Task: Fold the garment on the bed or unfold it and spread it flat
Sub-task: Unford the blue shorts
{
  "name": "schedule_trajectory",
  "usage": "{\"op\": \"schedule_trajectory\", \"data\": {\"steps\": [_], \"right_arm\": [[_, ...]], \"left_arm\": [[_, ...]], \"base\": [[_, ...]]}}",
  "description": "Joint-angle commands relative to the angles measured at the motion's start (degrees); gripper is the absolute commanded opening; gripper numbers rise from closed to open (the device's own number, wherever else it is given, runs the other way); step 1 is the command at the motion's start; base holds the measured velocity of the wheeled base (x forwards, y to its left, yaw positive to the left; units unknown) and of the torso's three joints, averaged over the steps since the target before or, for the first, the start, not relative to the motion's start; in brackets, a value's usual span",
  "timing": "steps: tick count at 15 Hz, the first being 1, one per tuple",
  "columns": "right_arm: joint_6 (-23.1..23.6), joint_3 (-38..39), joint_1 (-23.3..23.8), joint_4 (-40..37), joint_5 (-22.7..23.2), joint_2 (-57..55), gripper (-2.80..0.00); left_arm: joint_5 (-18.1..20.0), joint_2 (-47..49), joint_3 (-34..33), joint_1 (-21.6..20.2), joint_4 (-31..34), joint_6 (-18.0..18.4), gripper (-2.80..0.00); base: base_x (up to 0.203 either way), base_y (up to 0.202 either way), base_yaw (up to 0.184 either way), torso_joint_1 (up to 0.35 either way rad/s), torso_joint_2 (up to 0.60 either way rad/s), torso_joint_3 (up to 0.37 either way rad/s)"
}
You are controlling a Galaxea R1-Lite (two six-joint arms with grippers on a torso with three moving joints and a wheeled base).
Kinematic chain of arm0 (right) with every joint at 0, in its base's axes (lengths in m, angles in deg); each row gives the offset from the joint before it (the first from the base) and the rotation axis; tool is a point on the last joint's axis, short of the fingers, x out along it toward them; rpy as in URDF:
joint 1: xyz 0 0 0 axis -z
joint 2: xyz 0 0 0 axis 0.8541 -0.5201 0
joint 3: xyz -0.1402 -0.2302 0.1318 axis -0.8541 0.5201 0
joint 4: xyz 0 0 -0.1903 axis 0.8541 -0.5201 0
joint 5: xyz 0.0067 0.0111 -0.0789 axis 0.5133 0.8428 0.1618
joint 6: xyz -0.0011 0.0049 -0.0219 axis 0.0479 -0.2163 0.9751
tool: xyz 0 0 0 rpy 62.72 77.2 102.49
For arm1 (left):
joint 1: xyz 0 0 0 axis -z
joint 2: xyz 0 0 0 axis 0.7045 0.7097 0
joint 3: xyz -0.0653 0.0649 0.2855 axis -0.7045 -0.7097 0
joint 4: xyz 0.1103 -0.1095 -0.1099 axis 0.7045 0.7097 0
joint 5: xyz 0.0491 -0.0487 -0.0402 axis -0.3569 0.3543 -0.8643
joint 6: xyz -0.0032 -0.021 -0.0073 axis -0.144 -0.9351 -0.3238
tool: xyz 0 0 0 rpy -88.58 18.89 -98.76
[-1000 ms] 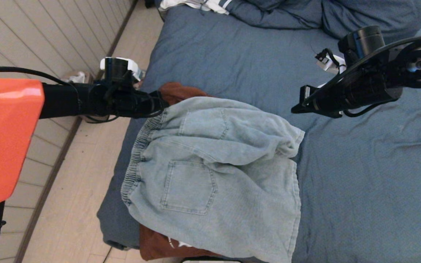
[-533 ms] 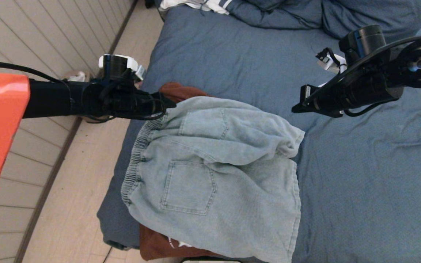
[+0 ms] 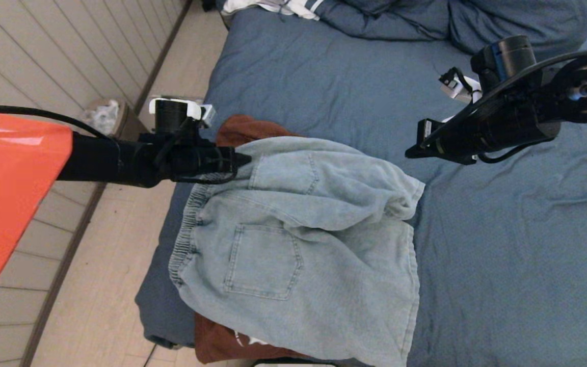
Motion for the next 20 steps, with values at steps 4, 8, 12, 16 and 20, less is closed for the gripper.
{"op": "schedule_trajectory", "data": {"steps": [4,8,12,16,20], "right_arm": [[-0.4,-0.7,0.3,-0.2,0.0,-0.2,-2.8],[-0.4,-0.7,0.2,-0.2,0.0,-0.3,-2.8],[-0.3,-0.6,0.1,-0.2,0.0,-0.4,-2.8],[-0.3,-0.6,0.0,-0.2,0.0,-0.7,-2.8],[-0.4,-0.6,-0.1,-0.2,-0.1,-0.7,-2.8]], "left_arm": [[-3.0,2.1,0.6,0.0,-1.8,1.4,-2.8],[-5.1,1.1,2.0,0.0,-1.9,1.0,-2.8],[-9.5,1.4,6.2,0.0,-1.9,-2.8,-2.8],[-15.9,3.0,12.5,-0.1,-0.9,-6.6,-2.8],[-18.2,4.1,15.2,-1.4,1.2,-7.3,-2.8]], "base": [[0.0,0.0,0.0,0.0,0.0,0.0],[0.0,0.0,0.0,0.0,0.0,0.0],[0.0,0.0,0.0,0.0,0.0,0.0],[0.0,0.0,0.0,0.0,0.0,0.0],[0.0,0.0,0.0,0.0,0.0,0.0]]}}
